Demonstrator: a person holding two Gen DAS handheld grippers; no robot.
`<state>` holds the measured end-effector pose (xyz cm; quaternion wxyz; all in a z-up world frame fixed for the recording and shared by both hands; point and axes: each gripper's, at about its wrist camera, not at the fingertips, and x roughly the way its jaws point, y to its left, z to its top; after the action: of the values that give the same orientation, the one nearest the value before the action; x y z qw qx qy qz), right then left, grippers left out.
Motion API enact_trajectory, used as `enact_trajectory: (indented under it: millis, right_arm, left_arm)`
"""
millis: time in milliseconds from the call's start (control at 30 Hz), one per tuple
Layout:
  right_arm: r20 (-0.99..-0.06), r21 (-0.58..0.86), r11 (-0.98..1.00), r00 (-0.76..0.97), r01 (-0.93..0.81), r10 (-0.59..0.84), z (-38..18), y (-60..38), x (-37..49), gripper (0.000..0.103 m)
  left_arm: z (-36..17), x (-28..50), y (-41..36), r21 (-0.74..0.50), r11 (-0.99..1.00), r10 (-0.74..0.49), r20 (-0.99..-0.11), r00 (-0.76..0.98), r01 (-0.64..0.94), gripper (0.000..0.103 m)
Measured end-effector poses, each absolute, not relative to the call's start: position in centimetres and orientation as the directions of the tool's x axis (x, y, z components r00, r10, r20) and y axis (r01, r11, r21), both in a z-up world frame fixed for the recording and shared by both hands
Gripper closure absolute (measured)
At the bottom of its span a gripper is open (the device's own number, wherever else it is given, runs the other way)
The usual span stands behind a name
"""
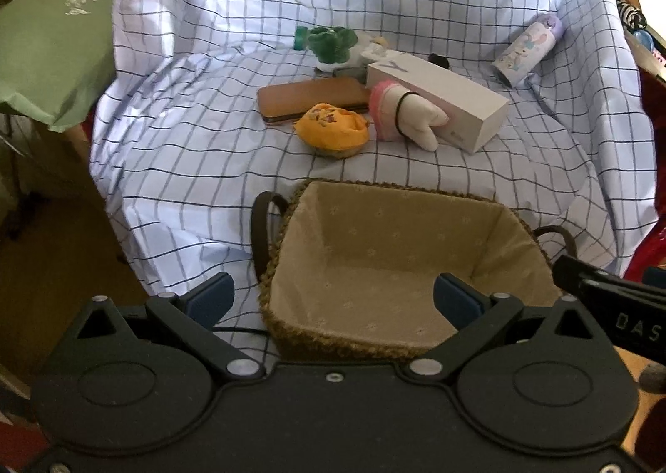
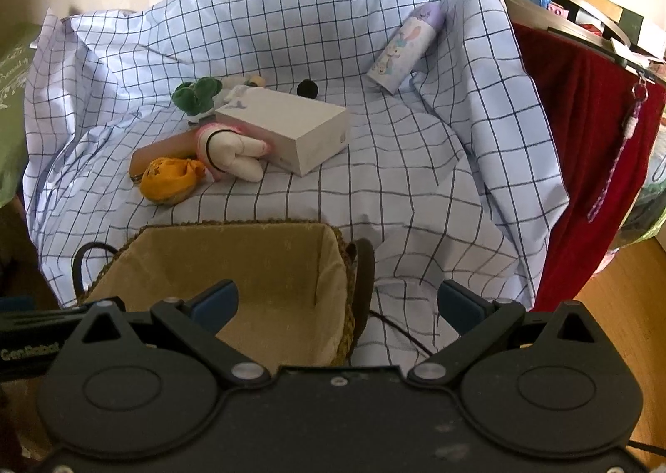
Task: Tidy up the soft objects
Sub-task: 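Grasp the green plush keychain with the left gripper while the right gripper grasps the black cap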
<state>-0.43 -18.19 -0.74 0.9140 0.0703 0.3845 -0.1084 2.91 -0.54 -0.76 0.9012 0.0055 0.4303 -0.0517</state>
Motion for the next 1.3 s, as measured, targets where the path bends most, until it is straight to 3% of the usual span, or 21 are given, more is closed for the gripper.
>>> enact_trajectory:
  millis: [133,233,867,1200,1300]
  right_arm:
    - [-0.719,0.057,0.968,0.683,0.246,-0.131,-0.5,-18.6,1.2,0.001]
    - [-0.719,0.055,0.969,0.683,0.239,-0.128,-0.2,-18.7,2.9,0.001]
    - [-0.710,0.096,0.986,0.704,0.137,-0.028,1.6,-19.4,18.9,0.001]
    - [-0.696,0.042,0.987,0.713,0.153,-0.081,2.0,-20.2,29.4,0.002]
    - [-0.707,0.037,0.987,0.702,0.155,-0.084,1.6,-20.7,32.5,0.009]
  left_arm:
    - [-0.5,4.5,-0.5,-0.058,0.992,-0.115,-0.783,0.611,0.112,0.006]
    - [-0.4,6.1,-0.4,-0.052,0.991,-0.115,-0.784,0.610,0.120,0.013]
    - [0.4,22.3,0.4,-0.031,0.990,-0.111,-0.759,0.642,0.134,0.012]
    - [-0.5,31.3,0.6,-0.039,0.991,-0.114,-0.762,0.638,0.130,0.011]
    - [-1.0,33.4,0.4,-0.033,0.990,-0.115,-0.764,0.634,0.140,0.011]
